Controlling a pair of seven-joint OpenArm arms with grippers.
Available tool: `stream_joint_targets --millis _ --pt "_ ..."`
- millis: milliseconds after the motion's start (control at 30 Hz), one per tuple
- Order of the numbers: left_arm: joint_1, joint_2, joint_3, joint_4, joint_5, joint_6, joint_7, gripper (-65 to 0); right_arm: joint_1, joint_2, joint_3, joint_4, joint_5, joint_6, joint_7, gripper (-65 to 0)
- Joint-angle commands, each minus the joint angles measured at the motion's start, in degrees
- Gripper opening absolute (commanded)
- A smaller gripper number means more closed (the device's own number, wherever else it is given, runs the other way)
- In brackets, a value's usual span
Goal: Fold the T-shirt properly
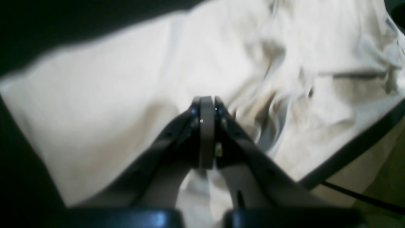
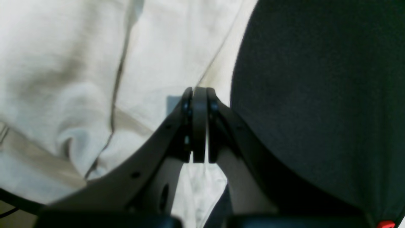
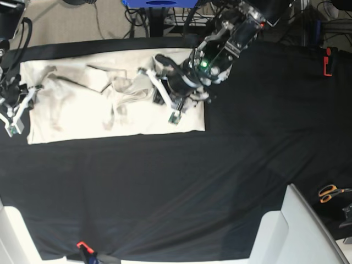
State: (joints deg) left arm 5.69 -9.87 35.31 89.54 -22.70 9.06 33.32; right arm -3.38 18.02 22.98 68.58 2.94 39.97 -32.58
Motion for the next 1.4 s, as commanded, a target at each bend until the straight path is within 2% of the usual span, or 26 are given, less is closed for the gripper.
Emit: stream_joint_targets --millis 0,100,200,267,367,500,700,800,867,967,1067,1133,1200,1267,1367 --pt "-0.8 0.5 0.2 0.7 -0.1 -0.1 -1.2 -65.0 0.8 1.2 0.3 0.9 0.4 0.0 0.9 -64.8" --pt "-0.9 0.9 0.3 -1.1 -0.5 -0.1 -1.1 -65.0 0.8 1.2 0.2 0.9 0.4 0.0 0.9 -64.8" --pt "-1.3 3.3 0.3 -4.5 -0.2 -0.4 -1.1 -65.0 0.8 1.2 0.3 0.9 0.4 0.0 0.9 -64.8" --pt "-2.6 4.5 1.4 -6.5 -0.2 -2.4 -1.1 -65.0 0.8 1.2 0.3 0.9 0.4 0.0 0.9 -64.8" --pt "-4.9 5.3 6.8 -9.6 -0.4 -5.9 -1.3 -65.0 0.8 1.2 0.3 0.9 0.4 0.0 0.9 -64.8" --pt "-7.0 7.1 12.6 -10.2 -0.3 -6.0 -1.1 -65.0 0.8 1.2 0.3 0.9 0.4 0.0 0.9 -64.8" --pt "-7.4 6.5 12.4 -9.6 -0.2 -6.0 -1.2 -65.0 0.8 1.5 0.4 0.9 0.4 0.0 0.9 -64.8" --pt "-6.4 2.6 5.9 -4.4 -0.4 -6.0 -1.3 -65.0 0.8 2.3 1.3 1.7 0.8 0.0 0.8 -64.8" --pt "-2.7 -0.9 -1.9 -0.2 -0.5 -6.0 -1.3 -65.0 0.5 1.1 7.2 4.0 3.1 0.0 -0.3 -64.8" --pt "4.2 -5.0 -14.7 3.4 -0.5 -6.0 -1.3 -65.0 1.7 0.2 13.5 5.0 11.3 0.0 -7.1 -64.7" --pt "12.3 -8.6 -26.0 6.2 -0.5 -6.3 -1.3 -65.0 4.4 1.4 15.5 3.3 17.5 0.0 -13.6 -64.7" --pt "17.1 -9.8 -32.7 8.1 -0.5 -6.4 -1.4 -65.0 6.9 1.6 17.4 1.0 20.6 0.0 -17.3 -63.5" --pt "22.2 -10.0 -39.4 9.8 -0.5 -6.4 -1.4 -65.0 8.9 1.7 20.5 -1.8 23.0 0.0 -21.0 -56.3" --pt "26.2 -9.8 -45.1 11.3 -0.5 -6.4 -1.5 -65.0 9.9 2.1 23.0 -3.8 25.2 0.0 -24.2 -44.6" --pt "30.8 -9.4 -50.2 11.9 -0.5 -6.7 -2.0 -65.0 10.1 2.2 24.1 -6.7 28.5 0.0 -24.2 -27.5"
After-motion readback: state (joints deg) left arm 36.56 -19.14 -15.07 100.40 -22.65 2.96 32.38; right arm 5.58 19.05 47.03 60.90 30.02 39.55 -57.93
